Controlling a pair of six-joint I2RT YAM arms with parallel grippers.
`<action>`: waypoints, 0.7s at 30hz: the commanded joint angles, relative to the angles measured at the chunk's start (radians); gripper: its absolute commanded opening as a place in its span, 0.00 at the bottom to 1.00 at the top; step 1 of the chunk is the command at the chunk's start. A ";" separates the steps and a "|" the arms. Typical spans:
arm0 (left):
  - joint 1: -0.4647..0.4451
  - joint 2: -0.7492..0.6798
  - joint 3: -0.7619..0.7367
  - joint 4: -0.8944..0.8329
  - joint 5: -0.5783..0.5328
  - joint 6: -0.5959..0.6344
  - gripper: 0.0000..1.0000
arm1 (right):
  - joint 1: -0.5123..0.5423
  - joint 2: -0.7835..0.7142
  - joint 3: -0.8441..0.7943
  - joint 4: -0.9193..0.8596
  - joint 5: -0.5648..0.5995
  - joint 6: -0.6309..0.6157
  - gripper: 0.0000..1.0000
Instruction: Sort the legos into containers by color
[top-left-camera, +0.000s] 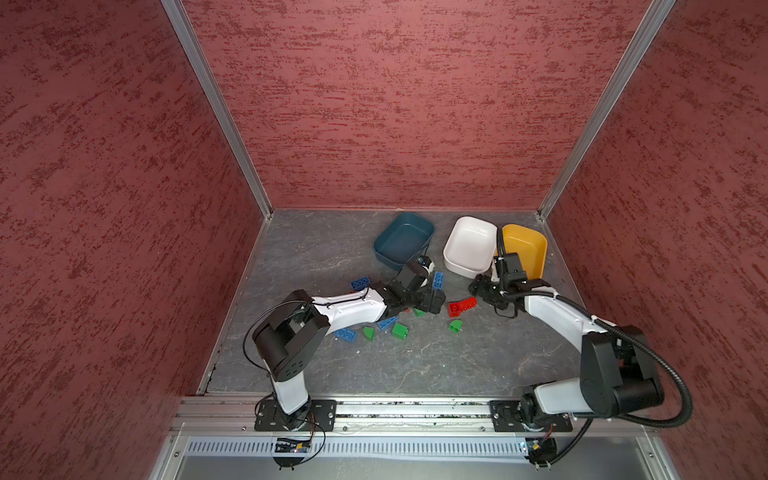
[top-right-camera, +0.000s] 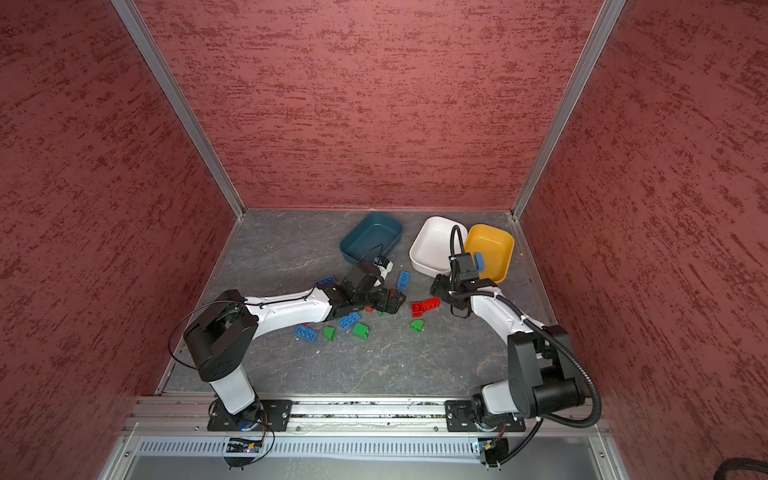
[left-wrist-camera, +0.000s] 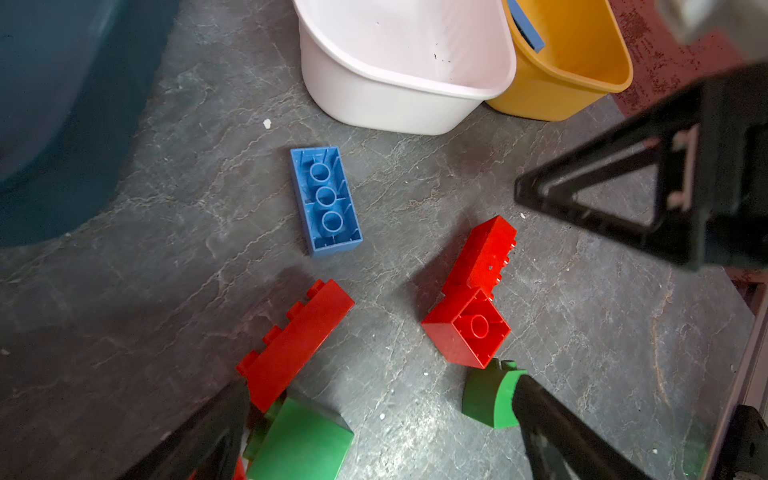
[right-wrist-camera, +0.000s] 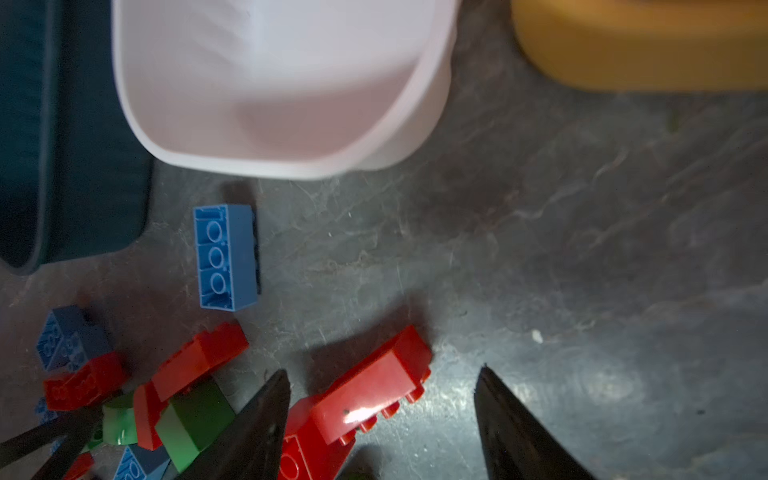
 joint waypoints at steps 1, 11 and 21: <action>0.001 0.000 -0.004 0.026 0.004 -0.014 0.99 | 0.030 0.015 -0.007 0.047 0.127 0.135 0.74; 0.001 -0.011 -0.021 0.027 -0.013 -0.020 0.99 | 0.107 0.127 0.013 -0.021 0.093 0.059 0.67; 0.002 -0.014 -0.026 0.029 -0.024 -0.025 0.99 | 0.112 0.097 -0.002 -0.050 0.136 -0.035 0.30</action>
